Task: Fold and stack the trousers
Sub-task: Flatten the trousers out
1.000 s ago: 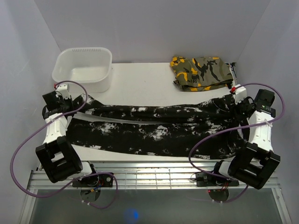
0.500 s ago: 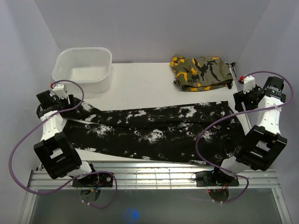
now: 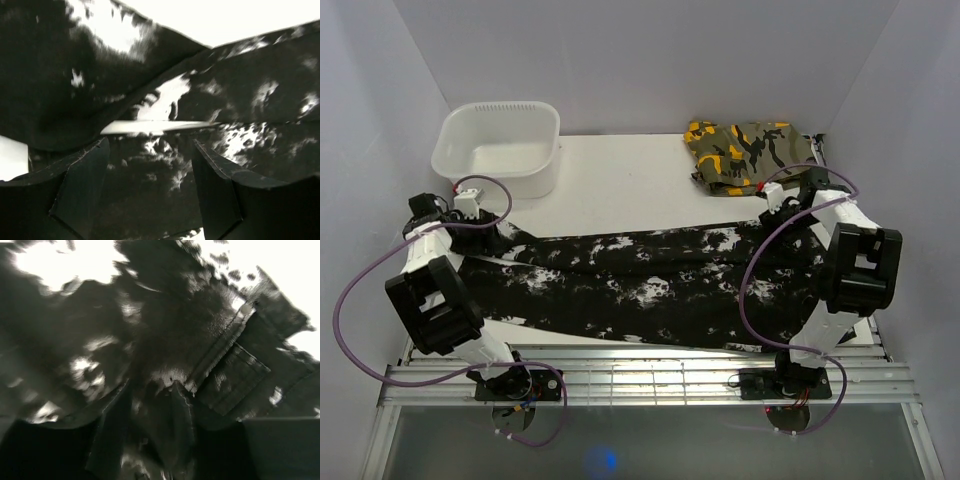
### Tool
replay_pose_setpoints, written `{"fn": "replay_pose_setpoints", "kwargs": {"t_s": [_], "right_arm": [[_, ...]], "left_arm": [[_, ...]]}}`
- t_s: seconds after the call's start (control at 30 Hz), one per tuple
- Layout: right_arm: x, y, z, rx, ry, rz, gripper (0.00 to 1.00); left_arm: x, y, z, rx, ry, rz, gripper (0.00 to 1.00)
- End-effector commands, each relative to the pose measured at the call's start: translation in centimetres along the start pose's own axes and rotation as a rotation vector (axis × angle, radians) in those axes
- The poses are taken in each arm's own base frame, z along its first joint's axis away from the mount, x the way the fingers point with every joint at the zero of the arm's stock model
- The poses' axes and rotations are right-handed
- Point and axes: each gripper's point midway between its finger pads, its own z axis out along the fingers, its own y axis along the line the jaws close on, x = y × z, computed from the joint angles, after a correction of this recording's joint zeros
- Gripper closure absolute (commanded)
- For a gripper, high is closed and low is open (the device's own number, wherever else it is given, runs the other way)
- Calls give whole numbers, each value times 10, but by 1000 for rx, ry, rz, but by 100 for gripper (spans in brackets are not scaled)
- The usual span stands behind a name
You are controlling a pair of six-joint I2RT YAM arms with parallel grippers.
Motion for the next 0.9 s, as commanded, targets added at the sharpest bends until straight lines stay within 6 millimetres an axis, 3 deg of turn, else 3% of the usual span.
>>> {"fn": "replay_pose_setpoints", "kwargs": {"t_s": [0.0,0.07,0.13,0.27,0.33,0.37,0.4,0.57,0.73,0.77,0.8,0.87], "right_arm": [[14,-34,20,137,59,39,58],[26,-51,28,214,83,28,65],[44,-63,29,272,115,37,70],[45,-58,25,227,79,8,71],[36,-52,22,199,41,-11,71],[28,-52,18,193,20,-23,71],[24,-47,17,161,6,-17,71],[6,-45,7,132,-28,-24,70],[-3,-42,-8,133,-50,-71,67],[-4,-42,-12,142,-53,-82,65],[-5,-44,-16,154,-48,-98,54],[-2,-45,-18,162,-29,-118,48]], "left_arm": [[12,7,-4,-50,46,-17,24],[16,19,-5,-101,64,-33,25],[5,25,-11,-92,10,-8,25],[-42,29,-20,-6,-86,225,25],[-42,27,-19,64,-43,282,31],[-56,37,-14,97,-48,398,33],[-45,32,-14,158,0,407,36],[-57,45,-3,210,-18,725,38],[-52,53,20,240,28,923,35],[-51,55,23,242,33,958,33],[-48,58,27,242,40,1008,30],[-43,63,33,239,56,1014,27]]}}
